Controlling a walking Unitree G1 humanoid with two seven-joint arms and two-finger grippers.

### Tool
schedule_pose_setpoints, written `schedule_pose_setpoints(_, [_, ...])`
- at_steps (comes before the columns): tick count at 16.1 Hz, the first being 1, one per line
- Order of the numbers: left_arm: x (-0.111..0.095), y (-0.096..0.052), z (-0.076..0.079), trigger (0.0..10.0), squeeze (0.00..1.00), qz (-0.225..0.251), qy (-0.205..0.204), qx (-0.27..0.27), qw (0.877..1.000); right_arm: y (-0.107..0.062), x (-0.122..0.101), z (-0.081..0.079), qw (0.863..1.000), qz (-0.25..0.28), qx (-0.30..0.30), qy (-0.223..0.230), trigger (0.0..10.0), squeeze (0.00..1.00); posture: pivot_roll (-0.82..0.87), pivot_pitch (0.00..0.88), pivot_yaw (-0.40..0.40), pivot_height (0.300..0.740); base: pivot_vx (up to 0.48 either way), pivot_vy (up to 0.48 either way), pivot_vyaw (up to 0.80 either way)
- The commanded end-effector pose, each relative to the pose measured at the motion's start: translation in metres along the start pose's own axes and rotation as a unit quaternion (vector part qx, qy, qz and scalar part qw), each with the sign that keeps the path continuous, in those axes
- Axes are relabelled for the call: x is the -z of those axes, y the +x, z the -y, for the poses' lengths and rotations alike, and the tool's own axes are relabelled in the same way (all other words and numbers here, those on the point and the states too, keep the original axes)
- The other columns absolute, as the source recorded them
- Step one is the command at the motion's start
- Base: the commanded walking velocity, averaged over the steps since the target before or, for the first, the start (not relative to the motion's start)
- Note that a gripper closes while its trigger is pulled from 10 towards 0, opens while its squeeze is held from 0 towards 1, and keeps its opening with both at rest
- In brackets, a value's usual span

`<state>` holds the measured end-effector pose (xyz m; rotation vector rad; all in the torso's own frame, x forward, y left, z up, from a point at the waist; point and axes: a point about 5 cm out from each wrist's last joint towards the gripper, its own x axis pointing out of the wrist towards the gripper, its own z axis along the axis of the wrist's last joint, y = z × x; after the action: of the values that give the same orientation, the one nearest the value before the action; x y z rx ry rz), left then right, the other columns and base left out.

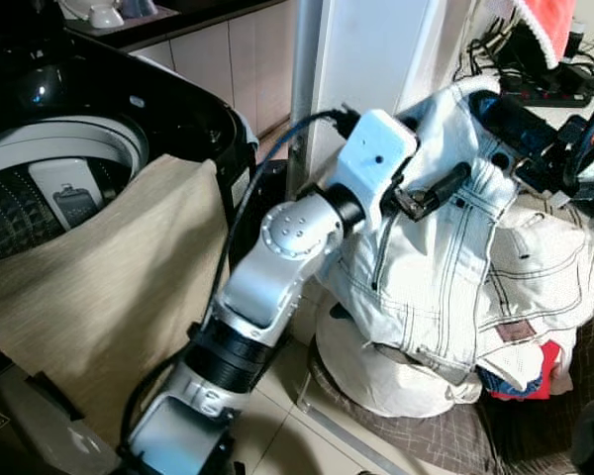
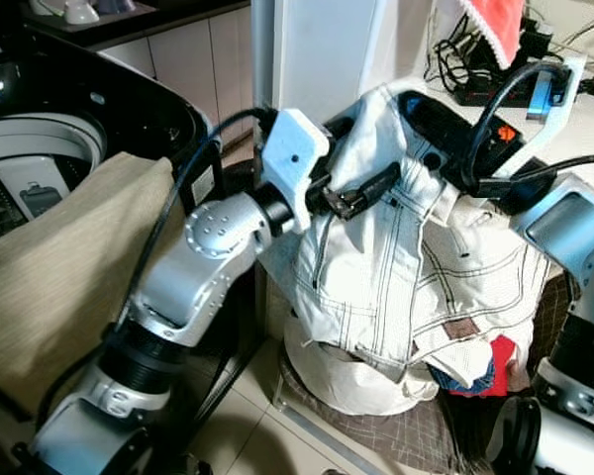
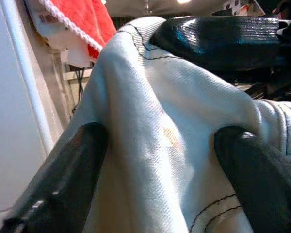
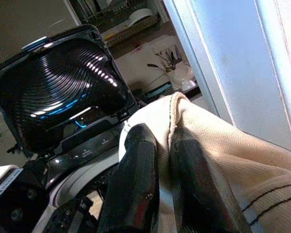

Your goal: Clothes washing

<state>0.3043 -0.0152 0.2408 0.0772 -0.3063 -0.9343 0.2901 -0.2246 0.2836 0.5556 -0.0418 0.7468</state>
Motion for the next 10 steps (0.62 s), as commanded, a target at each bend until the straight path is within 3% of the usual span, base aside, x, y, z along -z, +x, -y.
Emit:
schedule_pose_setpoints(1, [0.007, -0.002, -0.004, 0.0, 0.0, -0.015, -0.018, -0.011, 1.0, 0.0, -0.006, -0.014, 0.999, 0.013, -0.032, -0.016, 0.0, 0.0, -0.11, 0.0, -0.03, 0.74, 0.0, 0.0, 0.0])
schedule_pose_setpoints(10, [0.011, -0.011, -0.018, 0.0, 0.0, -0.026, -0.02, -0.03, 0.999, 0.002, -0.002, -0.013, 1.0, 0.003, -0.027, -0.016, 0.0, 0.0, -0.1, 0.001, -0.038, 0.74, 0.0, 0.0, 0.0])
